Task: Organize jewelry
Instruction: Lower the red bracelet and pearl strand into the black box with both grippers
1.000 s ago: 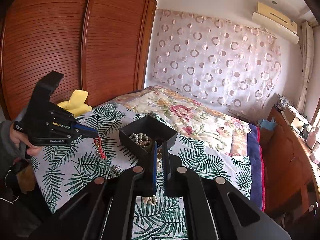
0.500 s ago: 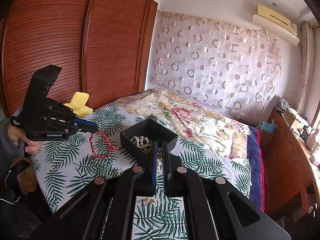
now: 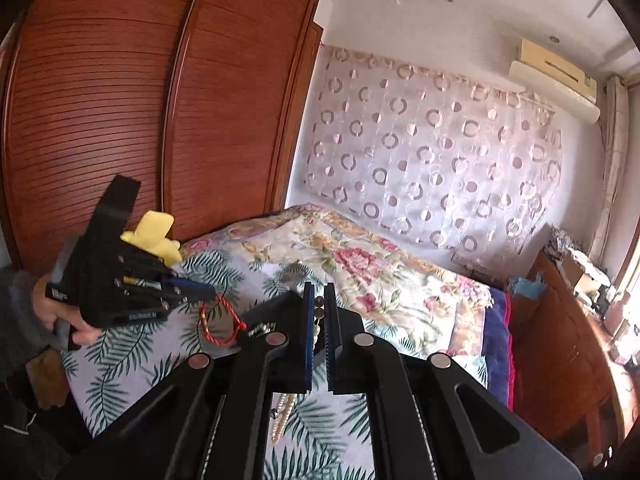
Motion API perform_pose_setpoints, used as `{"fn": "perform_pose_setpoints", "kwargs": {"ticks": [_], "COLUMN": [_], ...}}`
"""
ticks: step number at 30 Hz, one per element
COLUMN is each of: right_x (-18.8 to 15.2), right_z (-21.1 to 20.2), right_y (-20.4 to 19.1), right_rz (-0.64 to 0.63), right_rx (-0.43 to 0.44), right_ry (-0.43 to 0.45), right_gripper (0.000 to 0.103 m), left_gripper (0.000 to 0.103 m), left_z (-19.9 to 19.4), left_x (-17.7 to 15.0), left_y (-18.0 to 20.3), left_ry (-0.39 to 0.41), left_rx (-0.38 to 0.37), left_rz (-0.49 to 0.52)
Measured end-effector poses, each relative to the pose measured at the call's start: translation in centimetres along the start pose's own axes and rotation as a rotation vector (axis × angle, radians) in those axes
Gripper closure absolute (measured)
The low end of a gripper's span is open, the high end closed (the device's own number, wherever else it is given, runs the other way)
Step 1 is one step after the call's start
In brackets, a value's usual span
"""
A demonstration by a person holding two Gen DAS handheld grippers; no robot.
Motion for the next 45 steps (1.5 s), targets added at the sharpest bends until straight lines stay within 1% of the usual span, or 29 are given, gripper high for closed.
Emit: {"fn": "perform_pose_setpoints", "kwargs": {"ticks": [6,10,15,18,21,26,33,37,41,45], "right_x": [3.8,5.8,7.0,6.8,6.2,3.7,-1.3,-3.0,-4.6,-6.2], "right_z": [1.4,2.6,5.1,7.8,10.1,14.3,17.9,18.6,19.2,19.7], "right_y": [0.0,0.3,0.6,0.9,1.0,1.1,0.4,0.1,-0.3,-0.8], "right_rz": [-0.023,-0.030,-0.041,-0.031,-0.025,-0.003,0.062,0.114,0.145,0.164], "right_rx": [-0.015,-0.025,-0.034,-0.036,-0.038,-0.028,0.029,0.064,0.086,0.103], "right_ry": [0.029,0.040,0.024,-0.013,-0.049,-0.127,-0.240,-0.264,-0.290,-0.318], "right_gripper": [0.098,0.098,0.097,0.097,0.097,0.097,0.097,0.097,0.097,0.096], "left_gripper": [0.102,0.102,0.102,0.102,0.102,0.102,0.102,0.102,0.102,0.101], "left_z": [1.5,3.0,5.4,7.0,8.4,10.0,11.0,12.0,13.0,13.9], "left_x": [1.4,2.2,2.4,2.1,1.6,1.2,1.7,2.8,3.7,3.8], "left_y": [-0.7,-1.3,-1.9,-2.4,-3.1,-4.0,-4.5,-4.5,-4.0,-3.6], "left_ry": [0.003,-0.005,-0.033,-0.060,-0.080,-0.101,-0.096,-0.093,-0.097,-0.110], "left_rx": [0.021,0.024,0.029,0.029,0.021,0.013,0.013,0.010,0.016,0.024], "left_rz": [-0.010,-0.024,-0.035,-0.050,-0.081,-0.114,-0.121,-0.121,-0.098,-0.090]}}
Point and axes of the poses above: each gripper's, at about its wrist camera, not at the fingertips, and z roughly the way its jaws point, y to its right, x to its top, the point moved 2 cm from there along z, roughly the way its jaws point, and after that the axes turned 1 degree about x, right-handed, at the moved point
